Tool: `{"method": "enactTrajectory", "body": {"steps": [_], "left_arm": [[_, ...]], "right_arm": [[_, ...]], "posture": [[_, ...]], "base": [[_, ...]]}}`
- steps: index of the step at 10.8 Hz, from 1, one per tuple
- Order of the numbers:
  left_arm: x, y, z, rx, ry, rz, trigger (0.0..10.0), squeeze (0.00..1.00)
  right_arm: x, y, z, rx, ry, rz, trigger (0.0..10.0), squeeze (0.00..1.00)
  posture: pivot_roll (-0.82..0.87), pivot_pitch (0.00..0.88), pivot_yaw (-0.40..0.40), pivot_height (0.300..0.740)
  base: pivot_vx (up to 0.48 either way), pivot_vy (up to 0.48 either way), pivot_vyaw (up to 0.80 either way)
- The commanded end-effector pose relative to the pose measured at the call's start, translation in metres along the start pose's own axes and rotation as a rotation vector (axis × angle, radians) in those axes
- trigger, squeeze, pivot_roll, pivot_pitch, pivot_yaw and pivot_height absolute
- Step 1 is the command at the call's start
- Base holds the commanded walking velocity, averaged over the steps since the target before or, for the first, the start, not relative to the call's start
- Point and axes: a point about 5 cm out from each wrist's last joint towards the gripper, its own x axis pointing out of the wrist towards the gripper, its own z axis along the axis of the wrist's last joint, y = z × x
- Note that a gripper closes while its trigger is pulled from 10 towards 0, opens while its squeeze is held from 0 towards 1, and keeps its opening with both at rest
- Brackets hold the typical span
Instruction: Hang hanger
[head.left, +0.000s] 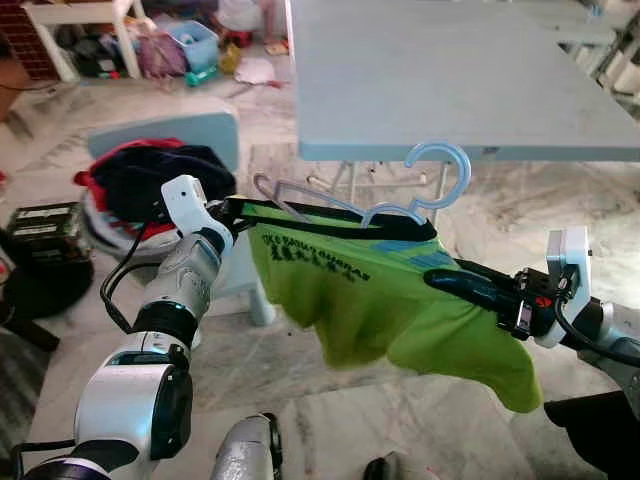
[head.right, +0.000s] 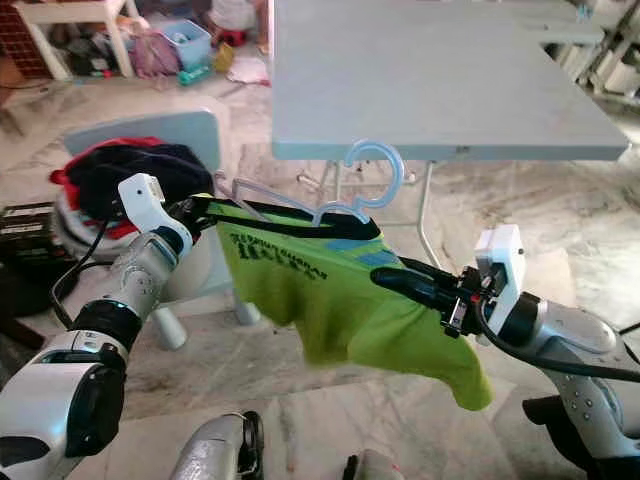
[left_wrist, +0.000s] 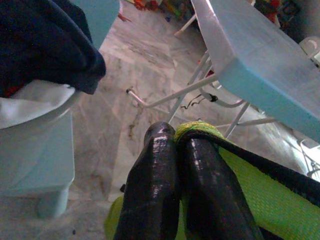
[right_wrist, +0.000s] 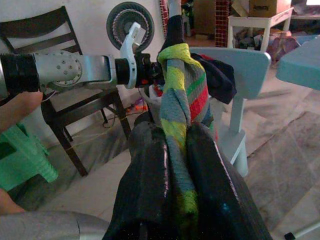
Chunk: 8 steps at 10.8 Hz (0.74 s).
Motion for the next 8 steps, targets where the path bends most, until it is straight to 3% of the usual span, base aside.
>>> {"method": "enactTrajectory", "body": {"steps": [1, 8], "left_arm": [[-0.0347, 0.1025, 0.0423, -0.026, -0.138, 0.410, 1.4, 0.00], [-0.0347, 0.1025, 0.0423, -0.026, -0.138, 0.410, 1.4, 0.00]], "right_arm": [[-0.0398, -0.0112, 0.0445, -0.167, -0.120, -0.083, 10.0, 0.00], [-0.0398, -0.0112, 0.0445, -0.167, -0.120, -0.083, 10.0, 0.00]], "posture": [[-0.08, 0.262, -0.057, 0.740], [-0.08, 0.262, -0.057, 0.740]], "base": [[0.000, 0.000, 0.00], [0.000, 0.000, 0.00]]}}
